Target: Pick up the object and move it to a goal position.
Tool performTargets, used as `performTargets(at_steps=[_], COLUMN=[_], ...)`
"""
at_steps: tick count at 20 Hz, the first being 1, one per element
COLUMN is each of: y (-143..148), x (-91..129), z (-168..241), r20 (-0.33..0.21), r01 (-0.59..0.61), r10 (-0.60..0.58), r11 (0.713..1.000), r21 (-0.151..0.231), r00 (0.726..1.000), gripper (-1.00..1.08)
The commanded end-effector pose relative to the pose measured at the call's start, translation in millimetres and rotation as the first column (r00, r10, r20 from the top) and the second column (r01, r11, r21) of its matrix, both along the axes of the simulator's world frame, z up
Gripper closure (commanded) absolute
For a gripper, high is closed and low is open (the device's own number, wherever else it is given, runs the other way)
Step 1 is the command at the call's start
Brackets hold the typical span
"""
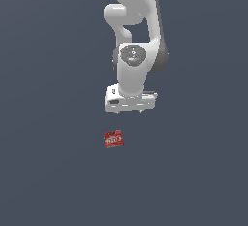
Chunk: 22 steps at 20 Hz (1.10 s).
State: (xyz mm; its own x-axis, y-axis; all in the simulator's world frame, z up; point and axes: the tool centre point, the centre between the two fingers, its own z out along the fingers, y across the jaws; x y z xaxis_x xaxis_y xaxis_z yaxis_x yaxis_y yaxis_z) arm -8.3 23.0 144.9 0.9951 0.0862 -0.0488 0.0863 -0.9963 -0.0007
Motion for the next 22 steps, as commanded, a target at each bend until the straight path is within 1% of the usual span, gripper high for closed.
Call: performTargets(at_steps=[1, 4, 9, 12, 17, 22], y=[0.0, 2.8, 14.5, 15.8, 14.1, 11.3], x=[0.0, 2.9, 13.4, 14.1, 14.2, 17.1], z=[0.0, 4.1, 21.3, 23.3, 20.8, 17.3], r20=[0.0, 0.009, 0.044, 0.047, 0.044, 0.045], r01=[0.0, -0.008, -0.051, -0.061, -0.039, 0.02], r10=[0.0, 0.008, 0.051, 0.062, 0.04, -0.019], r11=[1.0, 1.0, 0.999, 0.998, 0.999, 1.0], r21=[0.0, -0.003, -0.017, -0.019, -0.017, -0.014], r00=[1.0, 1.0, 0.998, 0.997, 0.998, 0.999], gripper=[-0.92, -0.92, -0.92, -0.92, -0.92, -0.92])
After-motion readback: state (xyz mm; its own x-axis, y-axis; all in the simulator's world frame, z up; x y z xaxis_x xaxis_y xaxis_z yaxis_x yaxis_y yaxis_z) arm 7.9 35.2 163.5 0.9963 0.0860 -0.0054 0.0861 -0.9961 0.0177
